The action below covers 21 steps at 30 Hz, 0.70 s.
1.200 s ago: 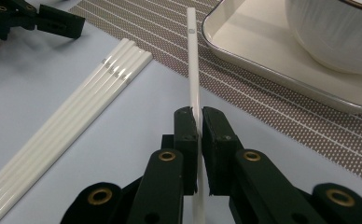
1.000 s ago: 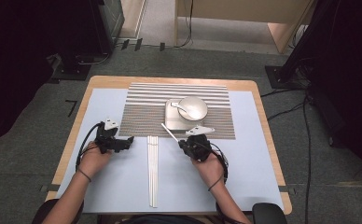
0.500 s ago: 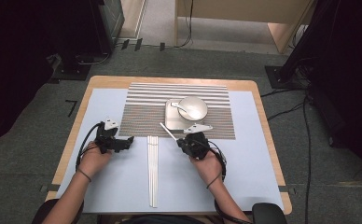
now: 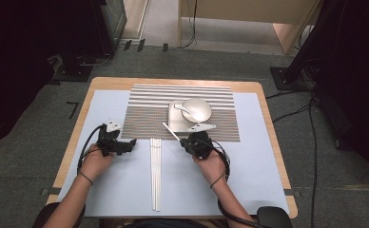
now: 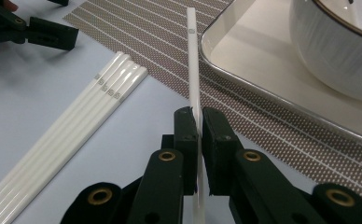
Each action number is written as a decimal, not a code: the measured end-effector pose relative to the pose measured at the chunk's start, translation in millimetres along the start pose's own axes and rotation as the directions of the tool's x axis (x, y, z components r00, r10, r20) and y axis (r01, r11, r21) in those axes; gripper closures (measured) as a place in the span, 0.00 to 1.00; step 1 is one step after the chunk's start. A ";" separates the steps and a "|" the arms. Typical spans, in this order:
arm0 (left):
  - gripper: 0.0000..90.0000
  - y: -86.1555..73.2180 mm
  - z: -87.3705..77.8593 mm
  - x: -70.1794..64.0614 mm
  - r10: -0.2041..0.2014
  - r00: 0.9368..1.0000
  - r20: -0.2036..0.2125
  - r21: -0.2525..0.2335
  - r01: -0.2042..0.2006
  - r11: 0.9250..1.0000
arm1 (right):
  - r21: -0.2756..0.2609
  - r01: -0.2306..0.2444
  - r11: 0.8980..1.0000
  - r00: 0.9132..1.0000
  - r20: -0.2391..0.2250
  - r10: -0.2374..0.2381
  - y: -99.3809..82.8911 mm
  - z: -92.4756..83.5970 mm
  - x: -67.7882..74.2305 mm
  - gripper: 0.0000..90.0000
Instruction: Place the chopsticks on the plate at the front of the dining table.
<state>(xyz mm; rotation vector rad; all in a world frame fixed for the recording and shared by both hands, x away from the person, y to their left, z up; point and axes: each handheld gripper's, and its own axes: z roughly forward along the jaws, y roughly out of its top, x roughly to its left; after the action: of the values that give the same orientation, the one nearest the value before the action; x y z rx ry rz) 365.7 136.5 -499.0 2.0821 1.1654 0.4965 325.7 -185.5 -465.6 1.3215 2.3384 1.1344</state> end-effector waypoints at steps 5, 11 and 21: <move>0.10 0.0 0.0 0.0 0.000 1.000 0.000 -0.001 0.000 1.000 | 0.001 0.000 1.000 1.000 0.006 0.000 4.2 2.1 -3.1 0.95; 0.10 0.0 0.1 -0.2 -0.003 1.000 0.000 -0.002 0.003 1.000 | -0.001 -0.001 1.000 1.000 0.011 0.001 10.3 5.1 -8.0 0.95; 0.10 -0.1 0.1 -0.3 -0.002 1.000 -0.001 -0.003 0.002 1.000 | -0.002 -0.009 1.000 1.000 0.017 0.009 16.6 9.1 -16.9 0.95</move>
<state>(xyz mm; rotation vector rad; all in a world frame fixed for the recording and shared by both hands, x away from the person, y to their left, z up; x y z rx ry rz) 365.5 136.2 -499.2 2.0786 1.1662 0.4977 350.6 -189.5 -462.6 1.3367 2.3214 1.1230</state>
